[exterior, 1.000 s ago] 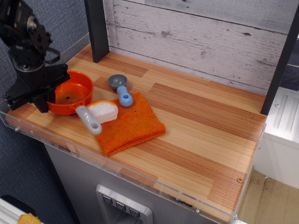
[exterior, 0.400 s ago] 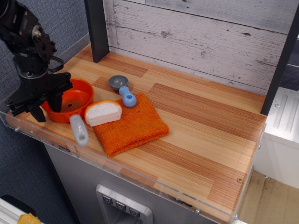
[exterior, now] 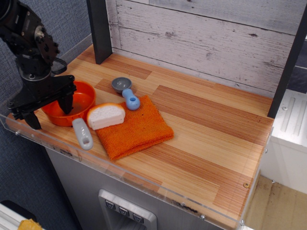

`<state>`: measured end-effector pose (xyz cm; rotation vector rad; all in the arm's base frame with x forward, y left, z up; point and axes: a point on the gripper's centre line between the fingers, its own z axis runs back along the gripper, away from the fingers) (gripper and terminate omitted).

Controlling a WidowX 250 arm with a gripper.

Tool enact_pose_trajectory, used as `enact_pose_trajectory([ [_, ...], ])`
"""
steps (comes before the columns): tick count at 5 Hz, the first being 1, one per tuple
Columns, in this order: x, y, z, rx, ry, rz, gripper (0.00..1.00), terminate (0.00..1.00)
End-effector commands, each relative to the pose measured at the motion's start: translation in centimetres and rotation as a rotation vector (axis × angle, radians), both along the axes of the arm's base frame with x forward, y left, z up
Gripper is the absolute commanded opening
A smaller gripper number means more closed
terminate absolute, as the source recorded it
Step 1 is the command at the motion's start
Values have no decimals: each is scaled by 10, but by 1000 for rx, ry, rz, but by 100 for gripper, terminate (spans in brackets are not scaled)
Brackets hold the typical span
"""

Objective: Put the pan in the front left corner

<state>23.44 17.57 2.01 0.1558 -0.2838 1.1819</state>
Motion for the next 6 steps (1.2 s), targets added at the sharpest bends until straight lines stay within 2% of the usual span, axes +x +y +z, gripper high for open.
enact_pose_trajectory([
  [1, 14, -16, 55, 32, -147, -83, 100, 0],
  [2, 27, -36, 98, 53, -240, -148, 100, 0],
  [3, 45, -63, 123, 27, -296, -222, 100, 0],
  [4, 64, -100, 115, -10, -263, -361, 100, 0],
  [5, 71, -124, 100, -46, -266, -466, 100, 0],
  [6, 71, -124, 100, -46, -266, -466, 100, 0],
])
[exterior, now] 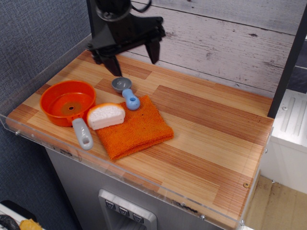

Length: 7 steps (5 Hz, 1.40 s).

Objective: Put the pan in the front left corner

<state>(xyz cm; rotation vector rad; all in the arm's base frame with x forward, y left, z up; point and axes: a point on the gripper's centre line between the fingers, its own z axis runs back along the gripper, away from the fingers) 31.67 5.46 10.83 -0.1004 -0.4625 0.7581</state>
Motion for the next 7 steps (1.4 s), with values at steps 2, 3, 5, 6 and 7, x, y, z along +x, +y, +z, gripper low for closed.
enact_pose_trajectory([
  [2, -11, -3, 12, 9, -33, -12, 100, 0],
  [3, -11, -3, 12, 9, -33, -12, 100, 0],
  [5, -11, -3, 12, 9, -33, -12, 100, 0],
  [6, -11, -3, 12, 9, -33, -12, 100, 0],
  [7, -11, -3, 12, 9, -33, -12, 100, 100],
])
